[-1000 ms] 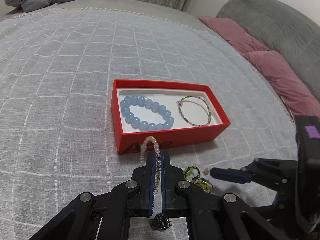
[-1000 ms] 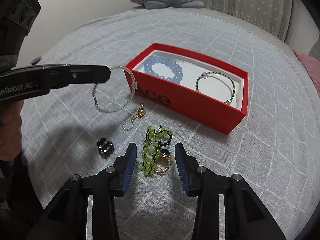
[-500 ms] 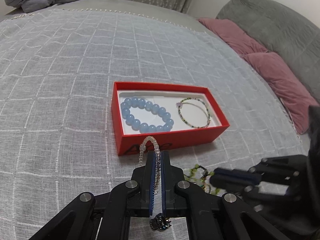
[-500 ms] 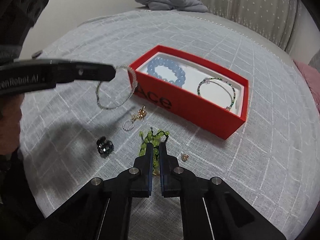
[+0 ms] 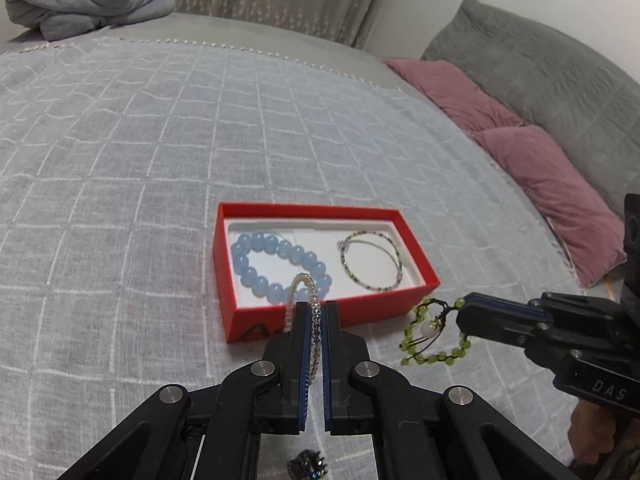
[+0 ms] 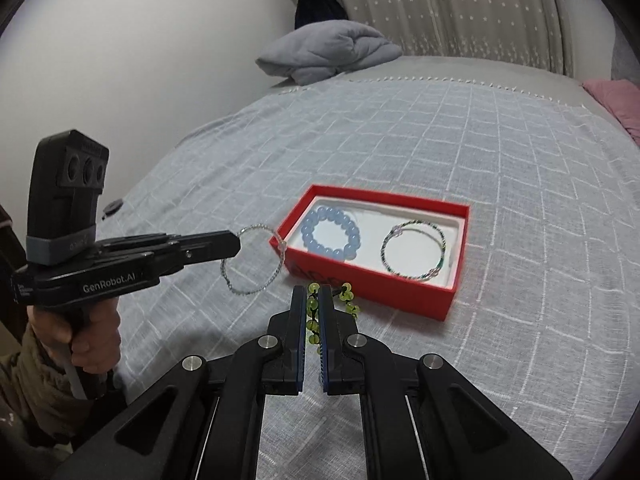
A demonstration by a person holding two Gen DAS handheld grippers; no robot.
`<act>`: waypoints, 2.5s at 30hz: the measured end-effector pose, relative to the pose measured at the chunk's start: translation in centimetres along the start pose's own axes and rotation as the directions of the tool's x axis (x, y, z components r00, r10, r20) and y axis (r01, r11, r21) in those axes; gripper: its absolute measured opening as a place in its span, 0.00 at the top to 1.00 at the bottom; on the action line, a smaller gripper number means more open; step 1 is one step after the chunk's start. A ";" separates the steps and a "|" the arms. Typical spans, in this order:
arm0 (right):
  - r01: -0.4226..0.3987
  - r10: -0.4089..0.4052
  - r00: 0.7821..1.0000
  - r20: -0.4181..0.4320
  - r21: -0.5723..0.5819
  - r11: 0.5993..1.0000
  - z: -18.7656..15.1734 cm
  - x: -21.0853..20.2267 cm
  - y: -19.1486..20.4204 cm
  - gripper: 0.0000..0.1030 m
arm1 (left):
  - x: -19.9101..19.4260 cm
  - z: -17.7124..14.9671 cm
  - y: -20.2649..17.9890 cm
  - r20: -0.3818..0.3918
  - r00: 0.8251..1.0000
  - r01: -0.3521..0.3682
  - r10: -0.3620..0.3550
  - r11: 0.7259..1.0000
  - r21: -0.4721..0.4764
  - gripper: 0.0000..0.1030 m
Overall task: Organize jewelry
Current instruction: 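Lower both bracelets into the red box and open both tools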
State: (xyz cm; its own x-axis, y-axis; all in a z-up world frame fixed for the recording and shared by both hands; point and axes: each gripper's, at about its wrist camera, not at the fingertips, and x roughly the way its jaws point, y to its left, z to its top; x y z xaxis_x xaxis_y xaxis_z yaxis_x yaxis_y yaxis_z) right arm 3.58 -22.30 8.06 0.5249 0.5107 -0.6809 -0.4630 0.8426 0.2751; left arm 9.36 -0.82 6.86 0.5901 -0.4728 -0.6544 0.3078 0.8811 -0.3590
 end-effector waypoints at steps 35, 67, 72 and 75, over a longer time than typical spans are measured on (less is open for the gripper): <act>0.084 -0.088 0.995 0.044 0.090 0.992 5.5 2.9 -4.6 0.95 | 6.1 4.6 0.7 -0.003 1.000 0.008 -0.008 1.000 -0.022 1.00; 0.212 -0.210 0.977 -0.028 0.126 0.969 4.6 4.7 -6.9 0.92 | 6.9 4.1 1.7 -0.043 0.983 -0.175 0.179 0.981 0.077 0.83; 0.214 -0.211 0.977 -0.032 0.132 0.968 4.5 4.5 -6.9 0.92 | 6.5 4.5 2.6 -0.031 0.978 -0.204 0.206 0.977 0.055 0.82; 0.205 -0.203 0.979 -0.028 0.147 0.968 4.5 4.2 -6.9 0.92 | 6.7 4.5 2.8 -0.033 0.977 -0.209 0.211 0.977 0.051 0.82</act>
State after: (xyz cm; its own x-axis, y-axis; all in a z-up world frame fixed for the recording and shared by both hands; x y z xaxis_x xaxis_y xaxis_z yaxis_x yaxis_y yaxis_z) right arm 12.17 -25.27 6.33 0.5877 0.3236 -0.7415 -0.2354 0.9453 0.2259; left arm 17.53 -1.51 4.52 0.6164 -0.2767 -0.7372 0.2155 0.9598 -0.1801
